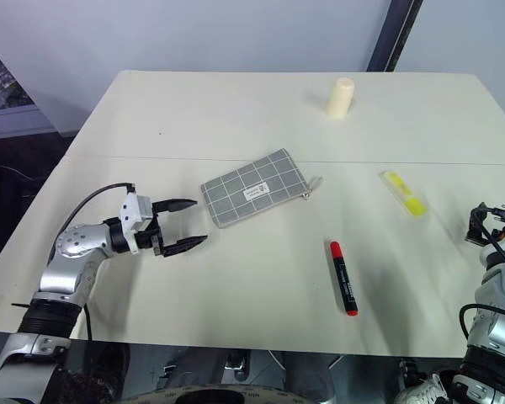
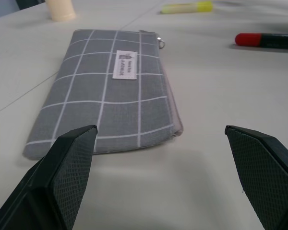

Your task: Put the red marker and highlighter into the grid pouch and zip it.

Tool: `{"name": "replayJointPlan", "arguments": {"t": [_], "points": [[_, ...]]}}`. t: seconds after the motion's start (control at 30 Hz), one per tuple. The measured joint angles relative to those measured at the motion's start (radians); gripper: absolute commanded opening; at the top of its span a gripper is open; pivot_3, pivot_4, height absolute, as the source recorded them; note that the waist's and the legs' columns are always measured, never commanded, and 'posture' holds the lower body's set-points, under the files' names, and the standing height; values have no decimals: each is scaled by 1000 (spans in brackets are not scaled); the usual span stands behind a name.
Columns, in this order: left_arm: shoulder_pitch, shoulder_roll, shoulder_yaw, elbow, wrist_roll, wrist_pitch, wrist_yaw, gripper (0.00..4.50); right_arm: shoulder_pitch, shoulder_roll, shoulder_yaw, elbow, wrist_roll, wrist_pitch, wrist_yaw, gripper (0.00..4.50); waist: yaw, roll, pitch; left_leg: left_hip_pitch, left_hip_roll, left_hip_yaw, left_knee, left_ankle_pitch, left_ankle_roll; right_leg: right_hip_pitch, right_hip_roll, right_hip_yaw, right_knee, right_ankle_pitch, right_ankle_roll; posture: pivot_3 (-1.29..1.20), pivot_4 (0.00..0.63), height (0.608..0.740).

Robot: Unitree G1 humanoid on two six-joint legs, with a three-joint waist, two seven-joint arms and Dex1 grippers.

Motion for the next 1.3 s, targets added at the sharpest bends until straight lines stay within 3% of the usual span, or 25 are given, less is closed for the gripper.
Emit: {"name": "replayJointPlan", "arguments": {"t": [0.83, 1.0, 1.13, 1.2, 1.3], "points": [[34, 13, 17, 14, 0, -158, -45, 4500, -9, -4, 46, 43, -30, -49, 29, 4435, 2, 0, 0, 0, 0, 0, 0, 0, 0, 0, 0, 0, 0, 0, 0, 0, 150, 740], [11, 9, 44, 71, 13, -198, 6, 4500, -6, -10, 110, 4, -57, -69, 78, 4435, 2, 0, 0, 0, 0, 0, 0, 0, 0, 0, 0, 0, 0, 0, 0, 0, 150, 740], [-48, 1, 50, 181, 70, -314, 73, 4500, -31, -18, 230, -111, -62, -67, 185, 3172, -3, -1, 0, 0, 0, 0, 0, 0, 0, 0, 0, 0, 0, 0, 0, 0, 150, 740], [-100, 3, 51, 273, 131, -411, 117, 4500, -84, -13, 334, -150, -87, -66, 228, 2155, -5, -2, 1, 0, 1, 0, 1, 0, 0, -1, 0, -2, 1, 1, 0, 0, 150, 740], [-191, 20, 14, 430, 284, -638, 191, 4500, -237, 80, 536, -149, -155, -65, 258, 466, -14, -5, 1, 1, 1, 0, 1, 1, -1, -1, 0, -3, 1, 2, 0, 0, 150, 740]]}}
